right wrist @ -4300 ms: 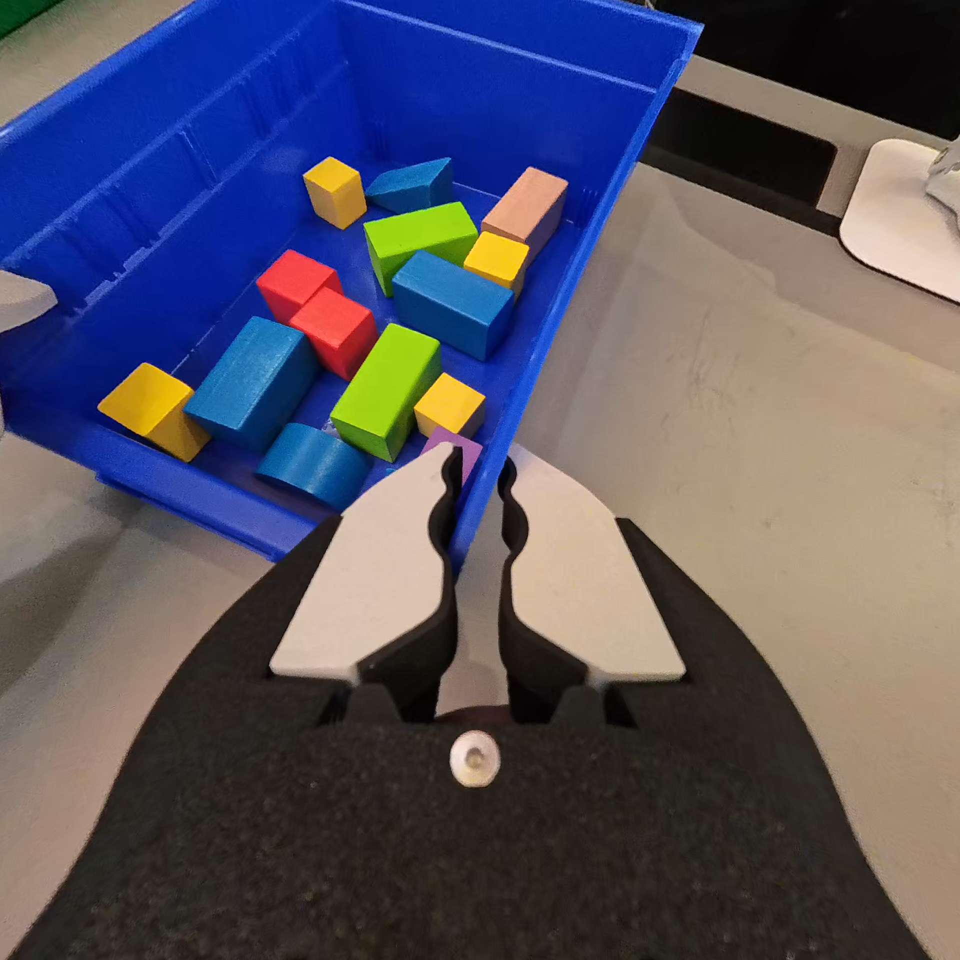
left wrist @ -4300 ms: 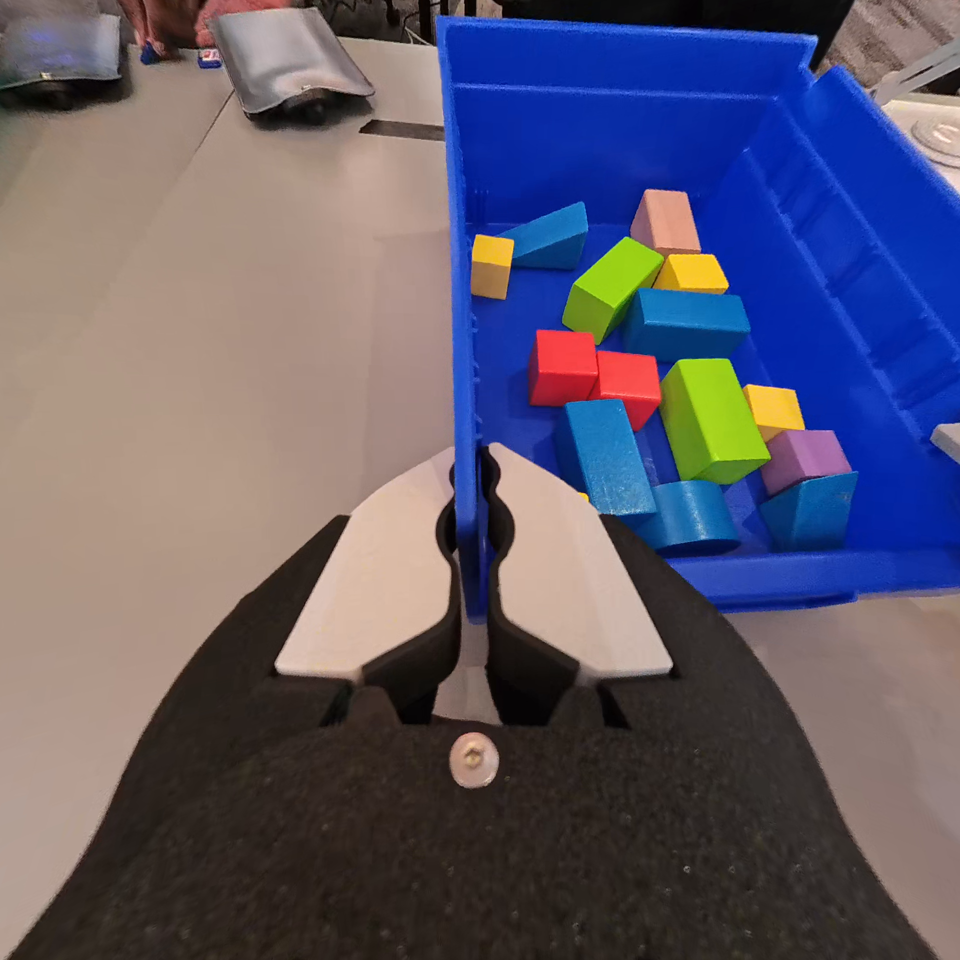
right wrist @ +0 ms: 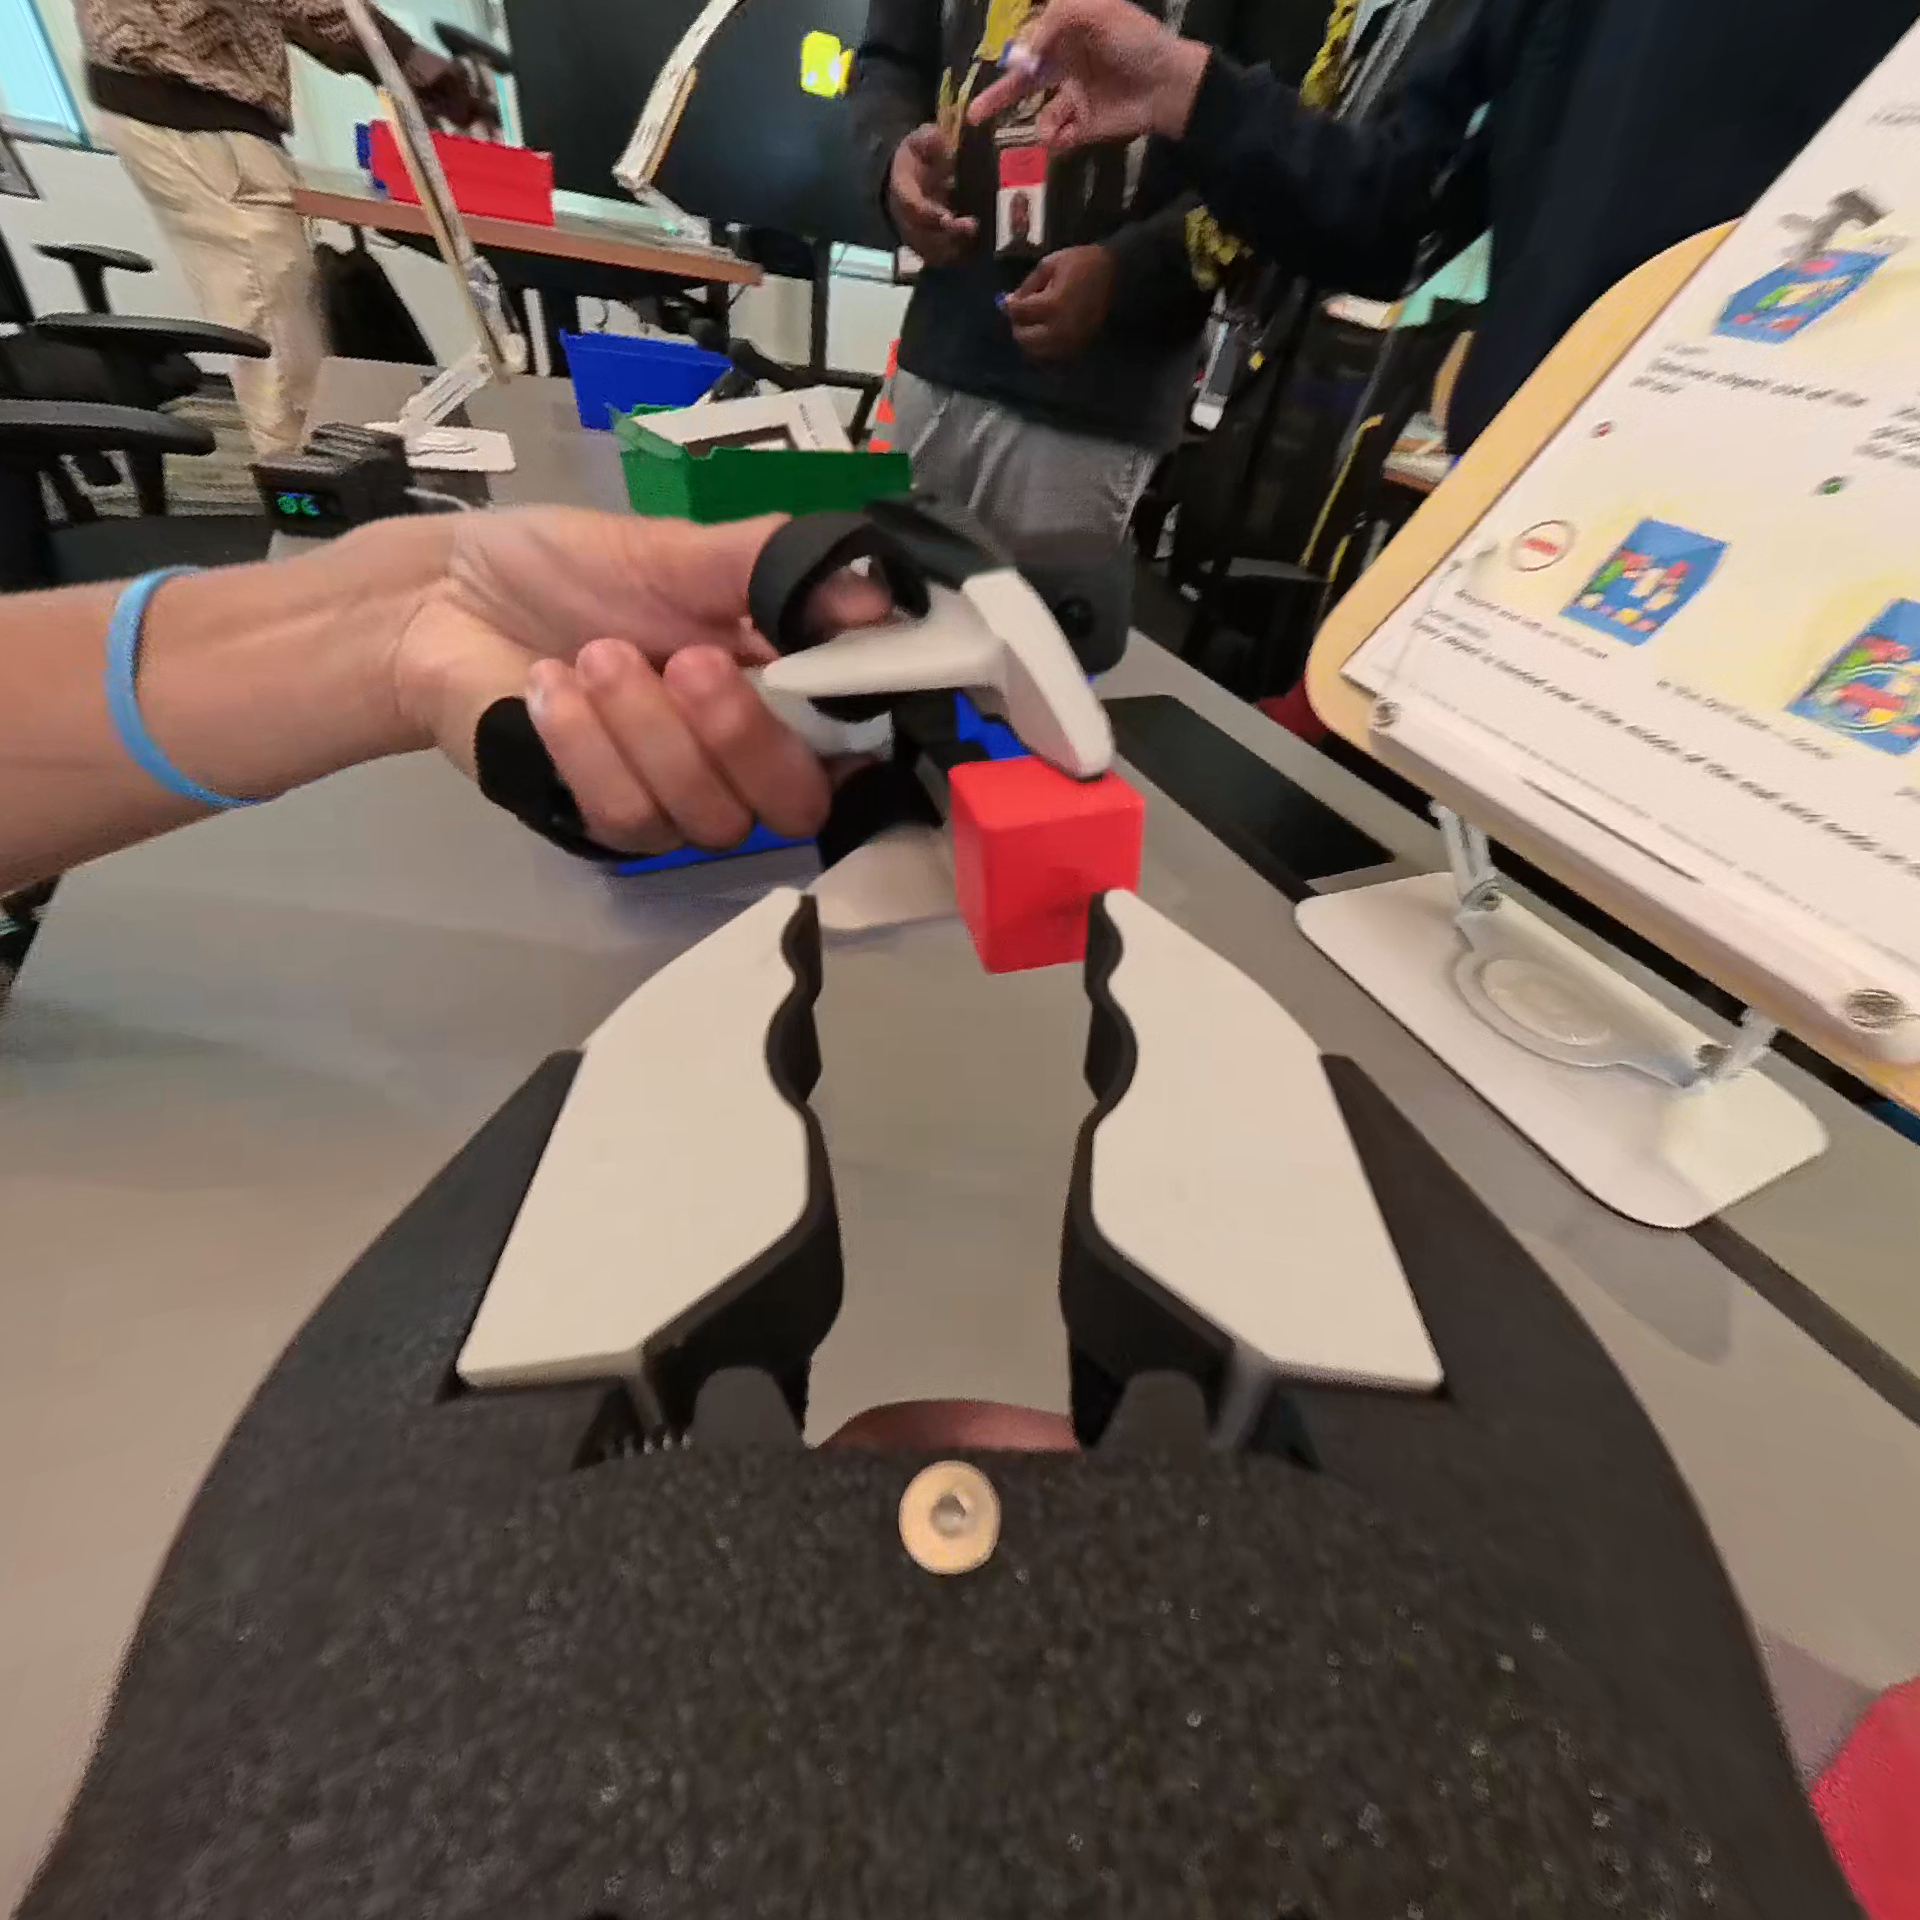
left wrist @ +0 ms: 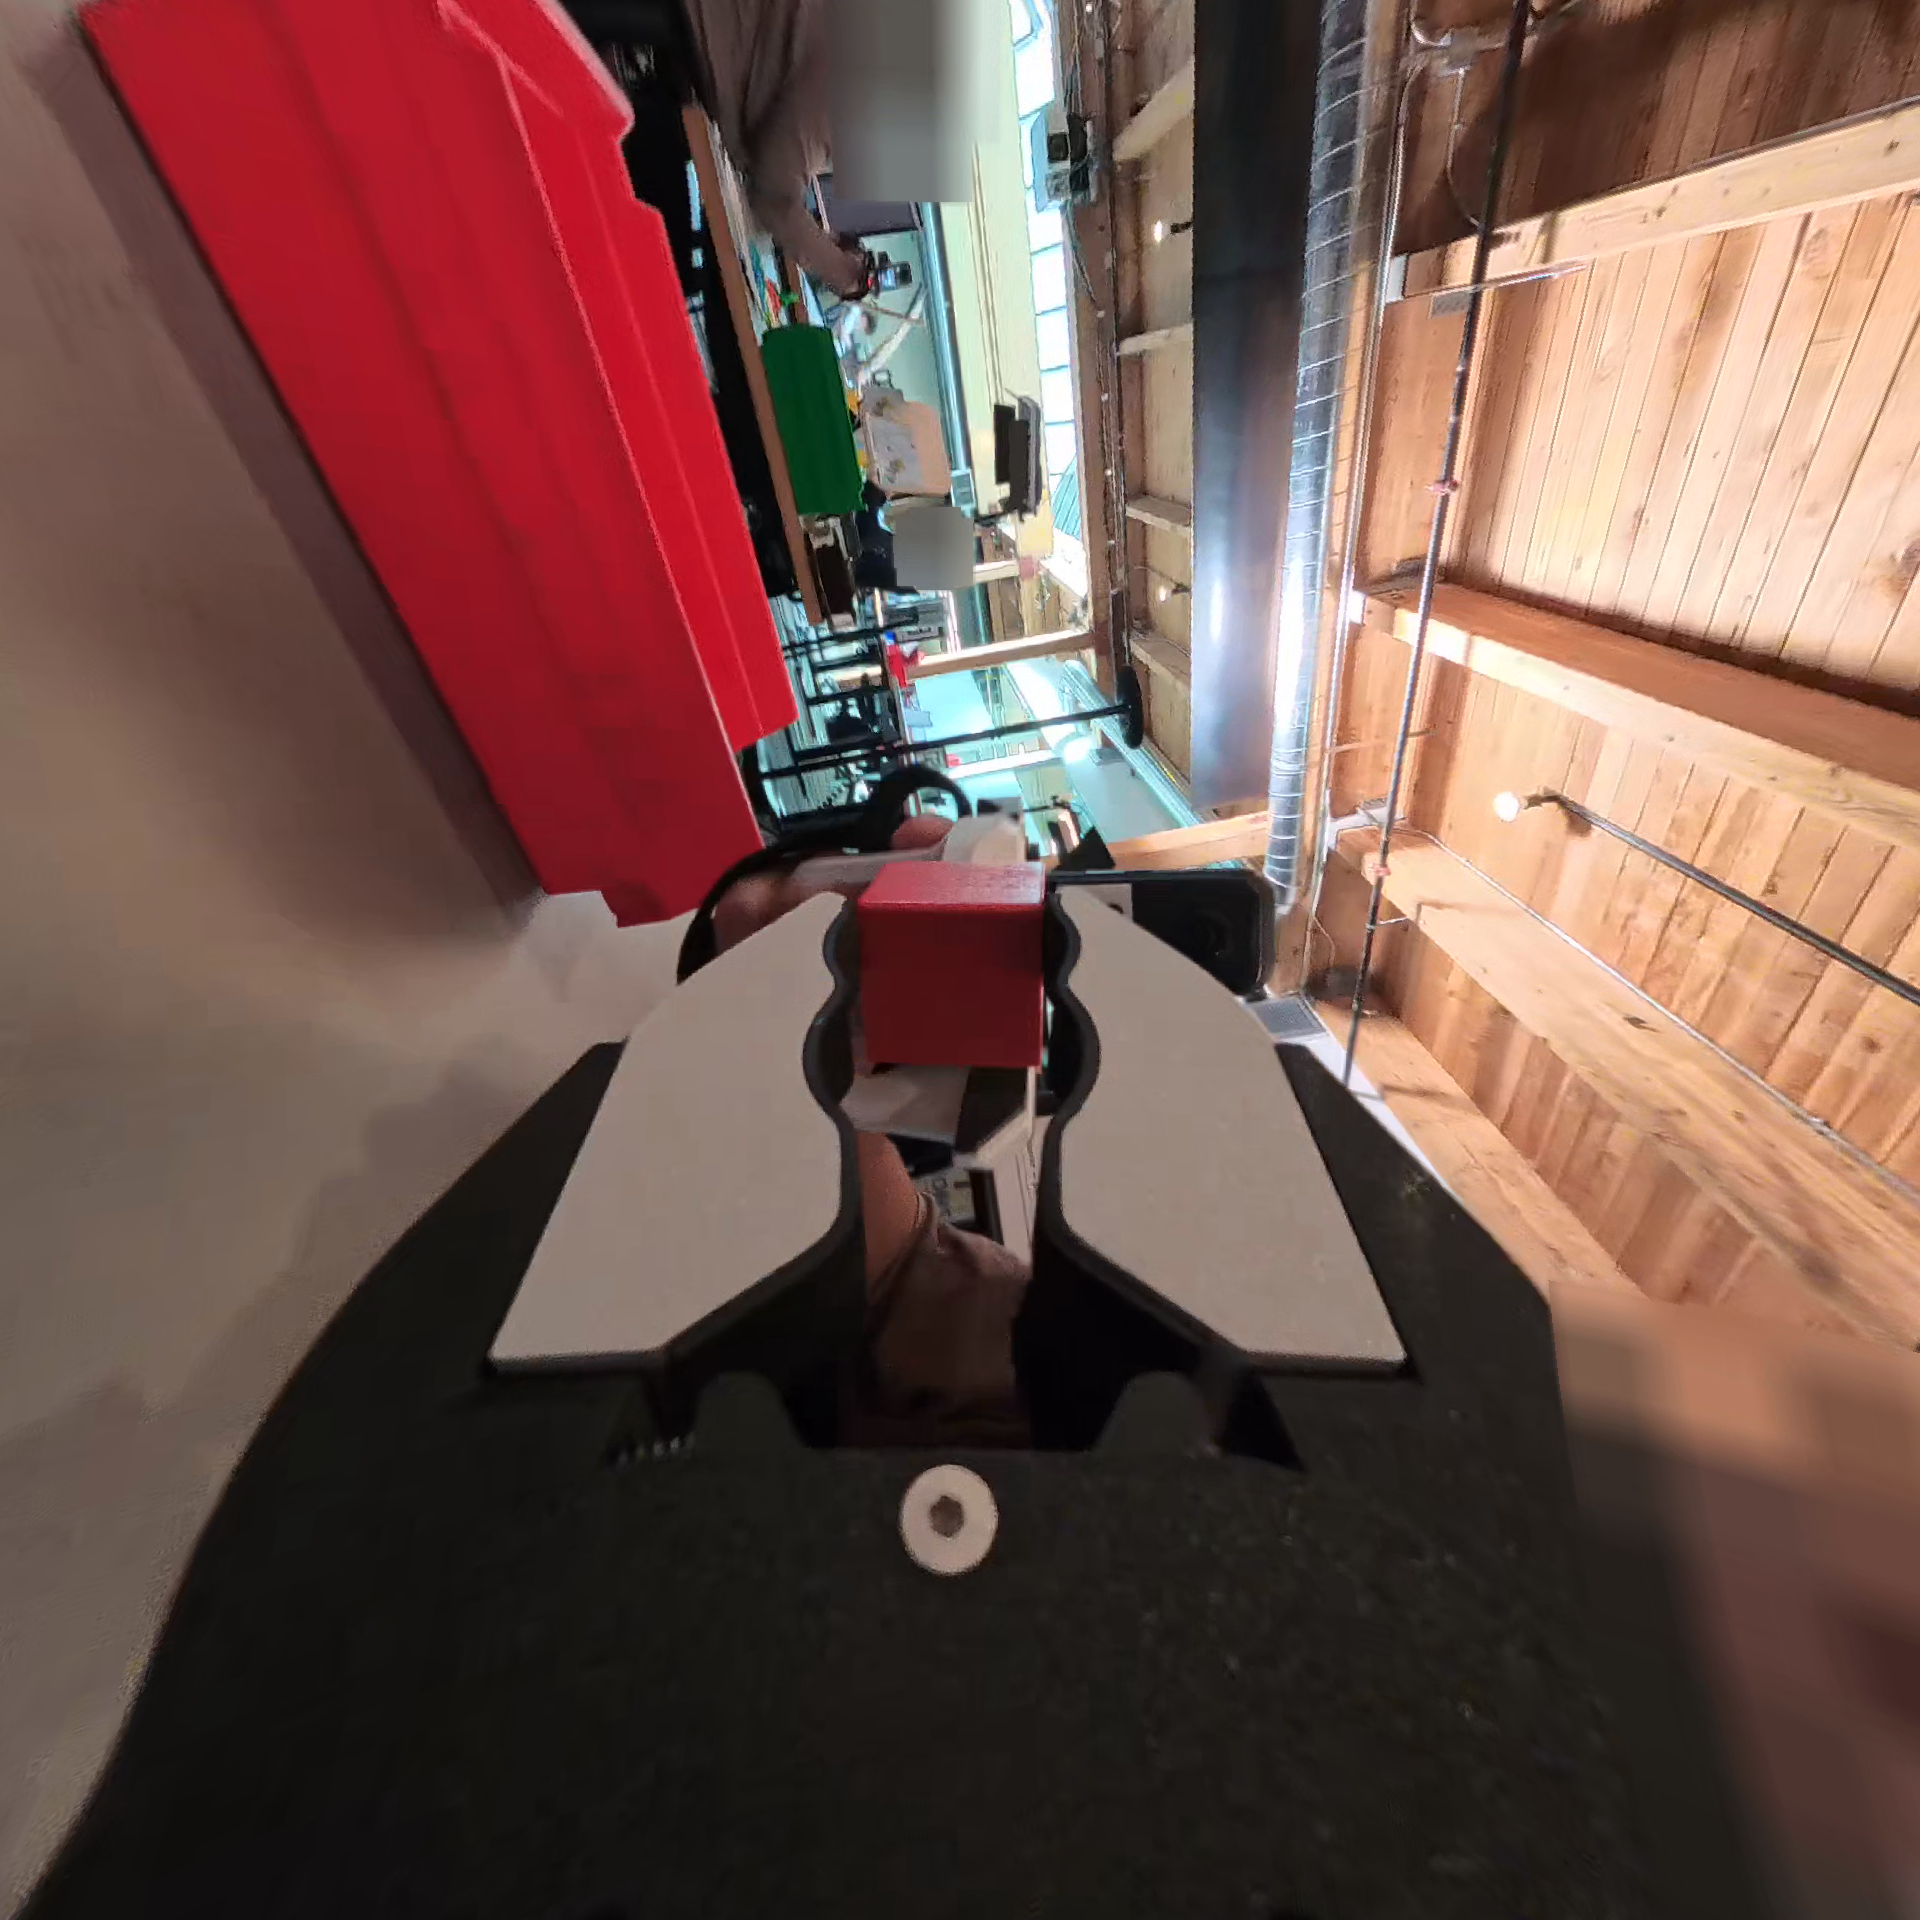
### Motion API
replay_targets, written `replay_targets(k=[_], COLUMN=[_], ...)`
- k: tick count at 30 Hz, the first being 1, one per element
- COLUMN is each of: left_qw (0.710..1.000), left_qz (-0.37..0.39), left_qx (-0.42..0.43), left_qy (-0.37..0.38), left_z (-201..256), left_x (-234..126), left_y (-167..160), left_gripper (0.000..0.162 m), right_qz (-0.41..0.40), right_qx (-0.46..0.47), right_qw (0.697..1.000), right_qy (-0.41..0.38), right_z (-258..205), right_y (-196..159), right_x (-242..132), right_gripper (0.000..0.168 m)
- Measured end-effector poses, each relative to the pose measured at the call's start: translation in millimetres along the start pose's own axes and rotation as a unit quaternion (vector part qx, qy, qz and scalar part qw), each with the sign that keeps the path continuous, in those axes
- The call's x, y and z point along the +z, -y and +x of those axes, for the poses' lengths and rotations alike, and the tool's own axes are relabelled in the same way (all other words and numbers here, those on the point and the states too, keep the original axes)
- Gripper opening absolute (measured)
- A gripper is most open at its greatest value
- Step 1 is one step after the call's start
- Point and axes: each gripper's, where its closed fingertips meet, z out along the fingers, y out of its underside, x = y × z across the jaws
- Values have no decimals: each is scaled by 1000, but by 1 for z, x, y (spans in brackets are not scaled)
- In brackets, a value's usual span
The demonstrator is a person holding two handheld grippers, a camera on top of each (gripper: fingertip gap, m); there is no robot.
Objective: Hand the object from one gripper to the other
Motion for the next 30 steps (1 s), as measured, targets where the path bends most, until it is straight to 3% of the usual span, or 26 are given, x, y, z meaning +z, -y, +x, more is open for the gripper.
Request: replay_targets(k=[8,10,11,15,17,18,24,27,30], left_qw=[999,999,999,998,992,985,904,863,811], left_qz=[-38,-42,-38,-46,-45,-36,20,59,97], left_qx=[-16,-17,-17,49,115,155,335,376,412], left_qy=[-13,-10,-16,-6,32,61,266,334,404], left_z=[-6,-6,-4,4,1,-3,-49,-63,-70], left_x=[25,32,34,27,9,-3,-85,-121,-151], left_y=[-18,-22,-22,-38,-57,-68,-143,-167,-174], left_gripper=[33,33,33,34,58,66,60,59,56], right_qz=[-14,-2,5,15,21,21,-46,-140,-262], right_qx=[19,1,-5,11,12,13,63,115,174], right_qw=[1000,1000,1000,1000,1000,1000,980,945,894], right_qy=[11,8,1,14,11,1,-182,-271,-318], right_z=[7,4,4,0,4,11,110,166,209], right_y=[-10,-5,-2,4,13,20,44,15,-39], right_x=[-13,-14,-16,-32,-45,-55,-146,-177,-192], right_gripper=[50,34,34,34,34,34,34,34,34])
